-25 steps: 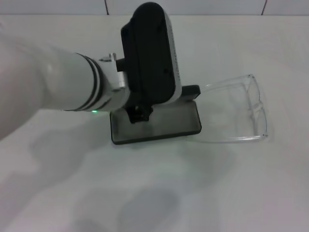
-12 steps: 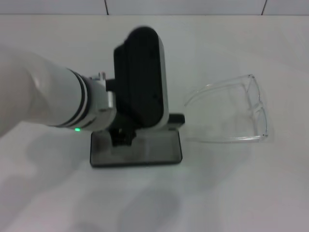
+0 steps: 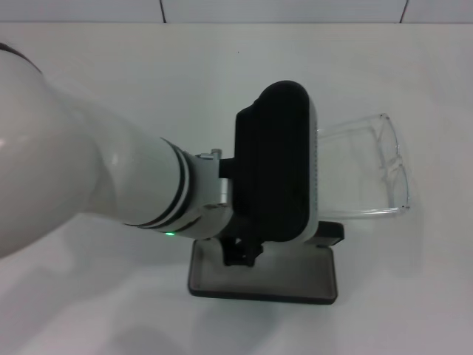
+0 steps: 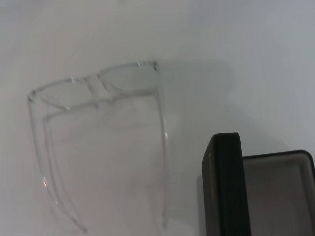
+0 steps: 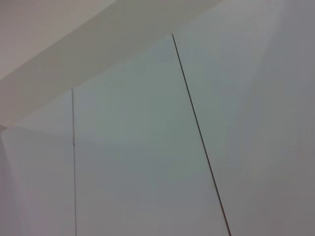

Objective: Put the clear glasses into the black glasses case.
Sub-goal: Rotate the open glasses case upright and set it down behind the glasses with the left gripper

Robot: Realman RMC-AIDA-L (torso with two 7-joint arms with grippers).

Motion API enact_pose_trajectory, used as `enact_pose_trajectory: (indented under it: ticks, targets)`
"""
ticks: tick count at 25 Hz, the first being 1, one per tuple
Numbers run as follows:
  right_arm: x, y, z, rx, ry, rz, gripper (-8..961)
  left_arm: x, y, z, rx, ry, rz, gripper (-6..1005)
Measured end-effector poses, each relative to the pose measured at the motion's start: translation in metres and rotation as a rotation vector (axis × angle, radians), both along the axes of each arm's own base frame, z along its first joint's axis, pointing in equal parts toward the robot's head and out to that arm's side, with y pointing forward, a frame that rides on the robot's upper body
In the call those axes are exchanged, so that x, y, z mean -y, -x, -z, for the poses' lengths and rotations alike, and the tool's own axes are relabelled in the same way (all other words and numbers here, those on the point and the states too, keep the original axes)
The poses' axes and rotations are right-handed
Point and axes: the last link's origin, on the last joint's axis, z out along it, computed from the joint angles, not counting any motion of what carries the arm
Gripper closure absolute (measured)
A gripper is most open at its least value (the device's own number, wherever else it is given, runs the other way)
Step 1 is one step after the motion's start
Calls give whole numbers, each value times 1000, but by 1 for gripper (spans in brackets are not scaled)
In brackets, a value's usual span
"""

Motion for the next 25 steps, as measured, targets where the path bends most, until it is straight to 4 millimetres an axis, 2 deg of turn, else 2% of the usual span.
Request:
enact_pose_trajectory:
  ticks: [8, 14, 25]
  targets:
    - [5, -3, 1, -14, -4, 16, 93, -23, 2, 20, 55, -57, 21, 790]
    - [7, -4, 2, -22, -7, 20, 93, -43, 7, 25, 88, -148, 45, 790]
    - [10, -5, 4, -35, -5, 28, 93, -42, 11, 35, 59, -124, 104, 789]
